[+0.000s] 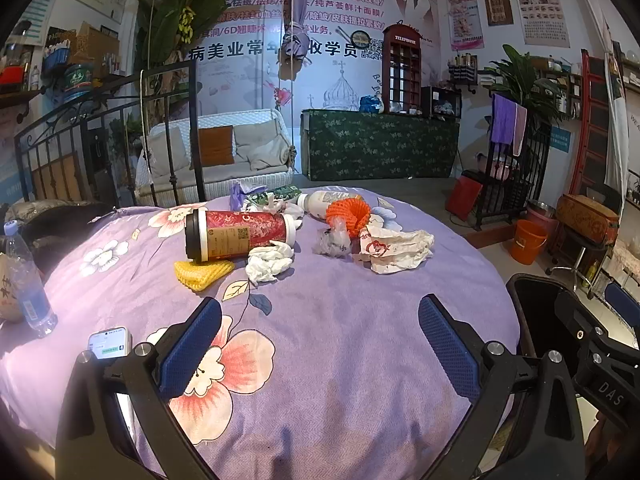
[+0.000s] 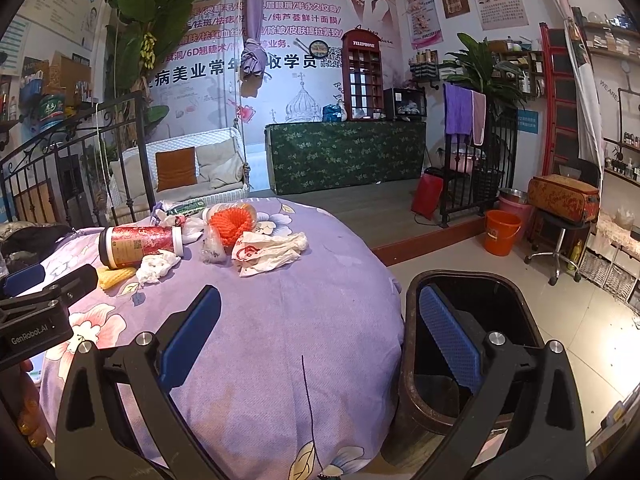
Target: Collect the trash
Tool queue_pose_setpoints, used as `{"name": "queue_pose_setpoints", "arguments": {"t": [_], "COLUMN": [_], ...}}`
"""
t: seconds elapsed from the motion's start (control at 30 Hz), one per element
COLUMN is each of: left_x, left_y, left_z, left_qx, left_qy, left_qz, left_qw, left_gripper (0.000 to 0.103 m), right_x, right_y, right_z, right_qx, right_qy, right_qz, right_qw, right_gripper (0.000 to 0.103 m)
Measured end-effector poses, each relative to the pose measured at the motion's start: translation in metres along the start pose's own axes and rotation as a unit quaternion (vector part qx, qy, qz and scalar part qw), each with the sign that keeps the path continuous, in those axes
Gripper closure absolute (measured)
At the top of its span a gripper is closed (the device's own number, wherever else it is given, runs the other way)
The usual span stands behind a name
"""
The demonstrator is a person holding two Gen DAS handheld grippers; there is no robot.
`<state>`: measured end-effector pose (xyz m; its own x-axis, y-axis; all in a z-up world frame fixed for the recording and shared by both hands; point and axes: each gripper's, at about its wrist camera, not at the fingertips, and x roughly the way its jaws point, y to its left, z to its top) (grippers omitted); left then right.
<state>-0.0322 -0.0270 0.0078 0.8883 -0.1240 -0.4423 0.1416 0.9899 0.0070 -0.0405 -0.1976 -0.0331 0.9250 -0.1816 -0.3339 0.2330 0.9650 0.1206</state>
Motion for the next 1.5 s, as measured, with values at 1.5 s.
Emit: {"name": "queue_pose_setpoints", "arguments": {"t": [1.5], "left_x": [0.079], "left_y": [0.035], "left_z": [-0.012], "left_qx": [0.062], "left_qy": [0.153], "left_qz": [-0.069], "left_qw": [0.9838], "left_gripper": [0.006], "right_x": [0.144], "right_y": [0.048], "right_z": [-0.004], "right_qx": [-0.130], "right_qy": [0.228], "right_qz": [0.115], "right_qw": [0.958], "right_gripper": [0.005]}}
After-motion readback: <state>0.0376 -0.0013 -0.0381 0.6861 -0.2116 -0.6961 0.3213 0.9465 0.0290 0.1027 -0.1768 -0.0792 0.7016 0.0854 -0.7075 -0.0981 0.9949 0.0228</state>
